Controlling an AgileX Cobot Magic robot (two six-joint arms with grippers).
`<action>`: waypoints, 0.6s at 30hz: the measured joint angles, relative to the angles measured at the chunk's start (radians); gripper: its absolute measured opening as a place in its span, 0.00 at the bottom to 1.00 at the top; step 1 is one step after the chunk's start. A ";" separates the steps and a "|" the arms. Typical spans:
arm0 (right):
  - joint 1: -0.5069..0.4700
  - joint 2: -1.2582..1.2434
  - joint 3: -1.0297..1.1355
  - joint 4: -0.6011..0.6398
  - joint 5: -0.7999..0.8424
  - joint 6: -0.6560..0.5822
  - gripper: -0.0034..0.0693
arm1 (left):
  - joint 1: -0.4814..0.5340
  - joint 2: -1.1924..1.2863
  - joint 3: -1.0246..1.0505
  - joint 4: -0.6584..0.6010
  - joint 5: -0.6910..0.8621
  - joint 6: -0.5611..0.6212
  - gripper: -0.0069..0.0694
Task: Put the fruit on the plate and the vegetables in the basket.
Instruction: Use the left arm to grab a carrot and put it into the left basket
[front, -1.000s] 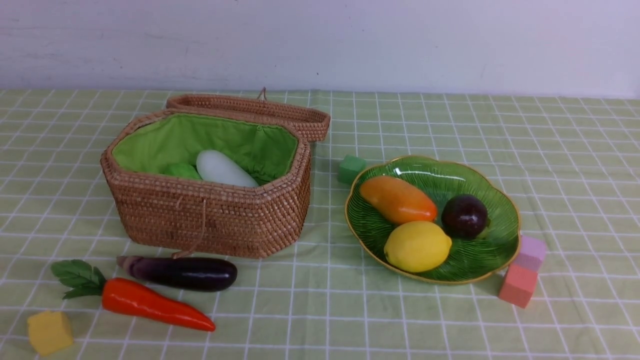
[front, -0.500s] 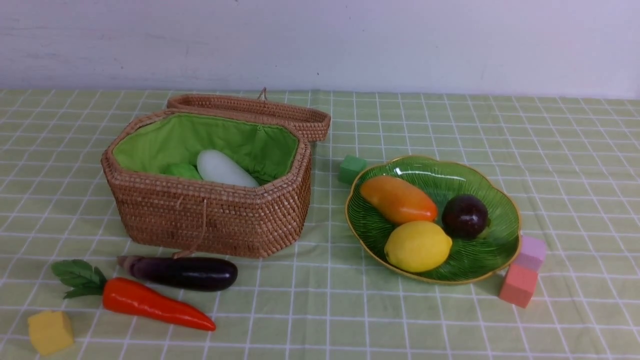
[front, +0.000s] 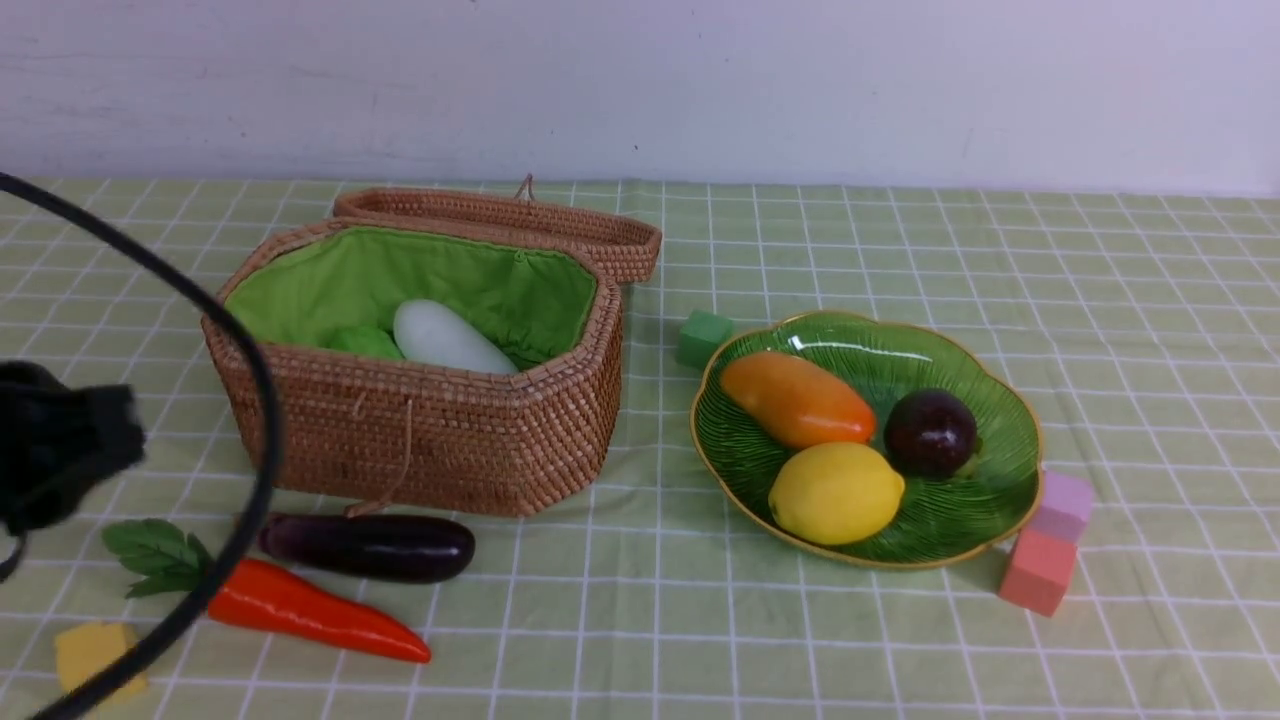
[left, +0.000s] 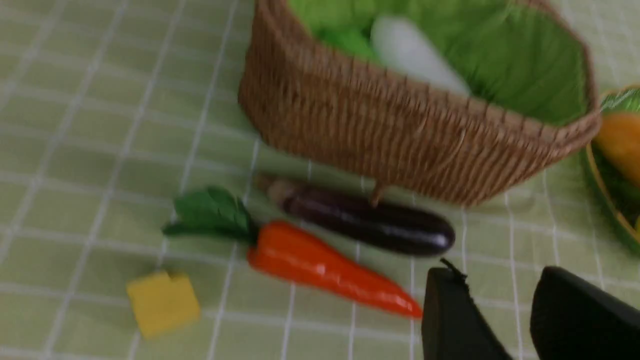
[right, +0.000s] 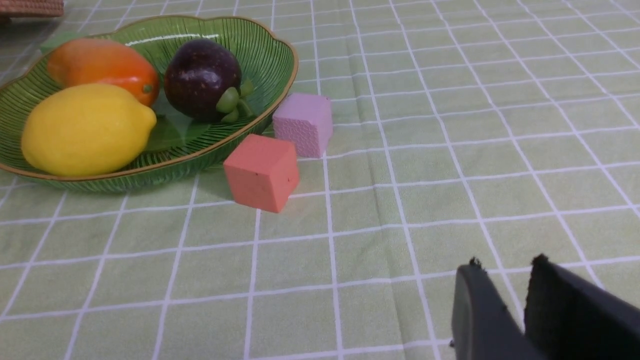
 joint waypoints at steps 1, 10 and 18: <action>0.000 0.000 0.000 0.000 0.000 0.000 0.28 | 0.000 0.054 -0.010 -0.034 0.033 -0.003 0.40; 0.000 0.000 0.000 0.000 0.000 0.000 0.30 | 0.000 0.412 -0.123 -0.220 0.193 -0.077 0.43; 0.000 0.000 0.000 0.000 0.000 0.000 0.31 | 0.000 0.585 -0.129 -0.021 0.036 -0.534 0.61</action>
